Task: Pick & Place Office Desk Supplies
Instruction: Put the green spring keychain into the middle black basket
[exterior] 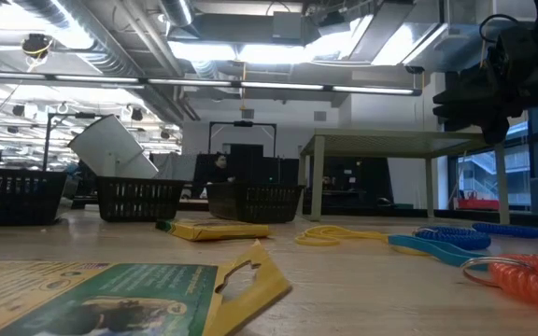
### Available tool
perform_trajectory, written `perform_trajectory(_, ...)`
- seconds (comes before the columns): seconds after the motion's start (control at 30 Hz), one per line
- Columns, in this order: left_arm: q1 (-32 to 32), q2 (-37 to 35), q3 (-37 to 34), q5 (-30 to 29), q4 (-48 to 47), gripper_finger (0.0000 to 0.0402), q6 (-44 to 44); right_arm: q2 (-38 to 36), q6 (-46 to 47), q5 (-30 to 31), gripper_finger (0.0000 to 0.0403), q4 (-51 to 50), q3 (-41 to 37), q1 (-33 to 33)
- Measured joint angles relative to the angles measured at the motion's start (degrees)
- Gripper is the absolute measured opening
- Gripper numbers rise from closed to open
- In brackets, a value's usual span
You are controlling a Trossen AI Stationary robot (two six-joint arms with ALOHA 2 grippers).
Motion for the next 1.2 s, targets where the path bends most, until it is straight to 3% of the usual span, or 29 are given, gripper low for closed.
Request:
perform_trajectory(0.23,0.0,0.0,0.0,-5.9,1.2,0.0131,0.0,0.0,0.0,0.0,0.0131,0.0,0.0,0.0)
perform_trajectory(0.83,-0.4,4.0,0.2,-5.2,0.2,0.0127,0.6,0.0,0.0,0.0,0.0131,0.0,0.0,0.0)
perform_trajectory(1.2,-0.2,2.4,0.0,-6.1,0.3,0.0013,0.6,0.0,0.0,0.0,0.0131,0.0,0.0,0.0)
